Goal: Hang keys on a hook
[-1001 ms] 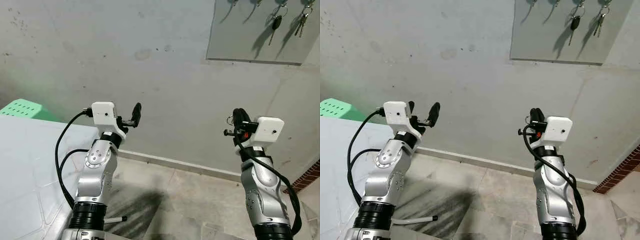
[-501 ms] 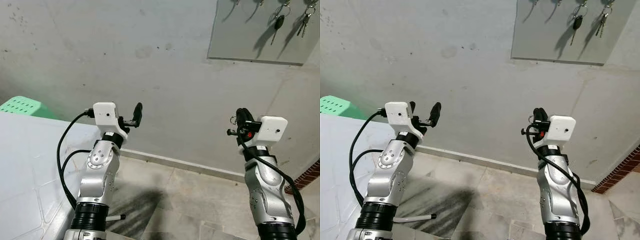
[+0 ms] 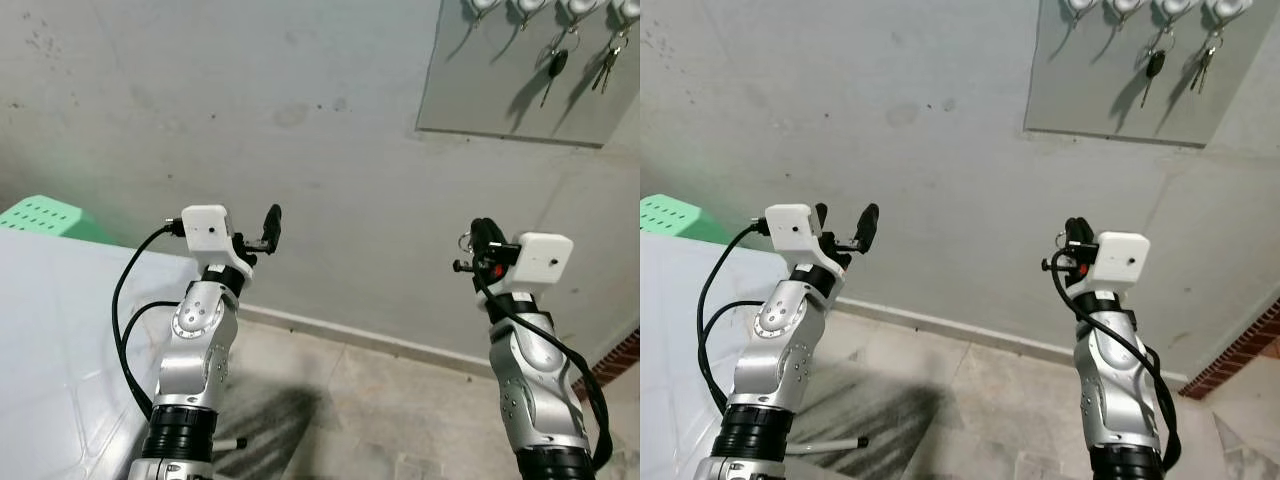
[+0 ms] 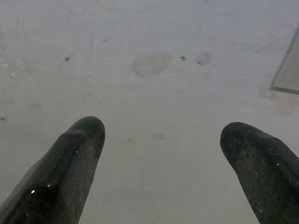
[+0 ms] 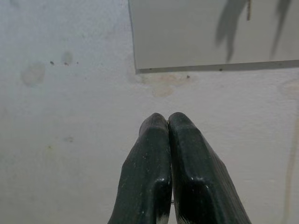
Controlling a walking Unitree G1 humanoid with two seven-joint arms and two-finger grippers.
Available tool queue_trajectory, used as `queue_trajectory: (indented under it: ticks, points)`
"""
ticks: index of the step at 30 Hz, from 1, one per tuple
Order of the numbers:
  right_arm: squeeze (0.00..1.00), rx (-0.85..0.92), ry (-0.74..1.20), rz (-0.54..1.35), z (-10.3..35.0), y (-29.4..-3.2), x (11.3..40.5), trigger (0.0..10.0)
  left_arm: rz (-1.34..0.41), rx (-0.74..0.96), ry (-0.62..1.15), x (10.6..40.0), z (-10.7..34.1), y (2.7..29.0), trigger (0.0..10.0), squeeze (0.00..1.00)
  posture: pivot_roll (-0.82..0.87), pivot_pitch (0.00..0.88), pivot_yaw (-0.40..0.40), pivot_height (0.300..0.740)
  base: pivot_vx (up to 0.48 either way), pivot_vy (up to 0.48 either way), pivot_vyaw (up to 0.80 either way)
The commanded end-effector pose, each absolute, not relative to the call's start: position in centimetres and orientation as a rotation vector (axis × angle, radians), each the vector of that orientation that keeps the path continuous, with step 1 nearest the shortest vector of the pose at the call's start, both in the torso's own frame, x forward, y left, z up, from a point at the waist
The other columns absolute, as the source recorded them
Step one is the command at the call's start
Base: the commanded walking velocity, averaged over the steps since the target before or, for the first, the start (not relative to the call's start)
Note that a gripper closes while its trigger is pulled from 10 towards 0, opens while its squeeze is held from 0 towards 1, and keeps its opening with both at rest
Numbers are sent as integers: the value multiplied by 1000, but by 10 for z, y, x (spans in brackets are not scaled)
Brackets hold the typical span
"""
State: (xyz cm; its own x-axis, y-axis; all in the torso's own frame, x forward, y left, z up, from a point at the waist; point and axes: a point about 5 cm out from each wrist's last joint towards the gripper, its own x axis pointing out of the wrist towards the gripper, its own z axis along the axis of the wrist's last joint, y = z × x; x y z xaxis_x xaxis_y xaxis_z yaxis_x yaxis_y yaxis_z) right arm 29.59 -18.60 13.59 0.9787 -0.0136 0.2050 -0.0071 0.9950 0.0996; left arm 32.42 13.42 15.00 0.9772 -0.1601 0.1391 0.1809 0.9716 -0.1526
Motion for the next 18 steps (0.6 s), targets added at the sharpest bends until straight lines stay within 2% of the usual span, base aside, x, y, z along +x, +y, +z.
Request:
queue_trajectory:
  ticks: [1, 18]
  points:
    - [0, 104, -206, -1, 137, -183, 295, 10000, -165, -162, -121, 324, 149, 137, 10000, 0, -58, 52, 45, 721, 345, 0, 0]
    - [0, 100, -198, 0, 137, -184, 292, 10000, -173, -167, -112, 321, 145, 134, 10000, 0, -63, 44, 35, 721, 342, 0, 0]
